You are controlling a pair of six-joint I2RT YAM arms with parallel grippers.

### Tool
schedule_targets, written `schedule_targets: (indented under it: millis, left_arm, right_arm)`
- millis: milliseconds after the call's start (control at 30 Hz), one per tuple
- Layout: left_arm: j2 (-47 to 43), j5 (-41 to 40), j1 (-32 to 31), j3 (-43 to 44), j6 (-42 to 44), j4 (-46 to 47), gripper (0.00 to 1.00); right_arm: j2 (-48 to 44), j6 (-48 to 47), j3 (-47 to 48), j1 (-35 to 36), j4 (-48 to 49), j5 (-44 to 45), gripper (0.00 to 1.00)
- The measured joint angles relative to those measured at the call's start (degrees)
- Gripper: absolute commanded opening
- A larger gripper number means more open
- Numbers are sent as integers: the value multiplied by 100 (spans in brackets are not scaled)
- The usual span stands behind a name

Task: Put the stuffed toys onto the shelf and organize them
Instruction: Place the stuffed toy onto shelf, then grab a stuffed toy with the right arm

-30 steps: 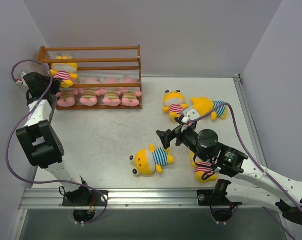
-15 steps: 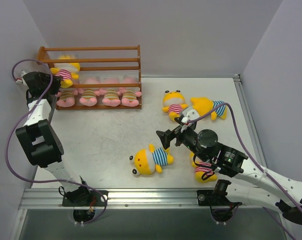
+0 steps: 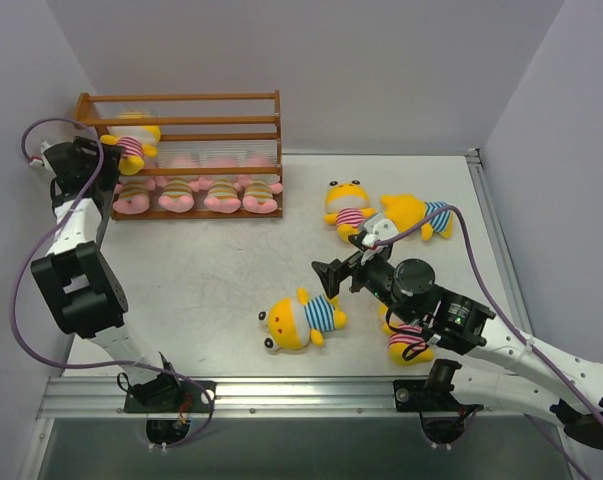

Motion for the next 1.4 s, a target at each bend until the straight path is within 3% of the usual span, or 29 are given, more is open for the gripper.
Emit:
schedule_targets:
  millis: [200, 533, 867, 1067, 1400]
  left_arm:
    - [-339, -26, 44, -107, -83, -79, 97]
    - [-1263, -87, 223, -684, -9, -356, 94]
    - [-3270, 24, 278, -2135, 678, -776, 94]
    - [-4485, 173, -238, -2470, 1493, -1445, 94]
    - [-5211, 529, -1967, -2450, 3316, -2859, 94]
  right_arm:
    - [-35, 2, 0, 0, -2, -17, 99]
    - [-107, 118, 37, 0, -225, -20, 100]
    - [96, 758, 503, -92, -918, 649, 100]
    - [654, 1211, 846, -1342, -1497, 623, 100]
    - [1690, 1515, 1025, -3602, -1587, -400, 99]
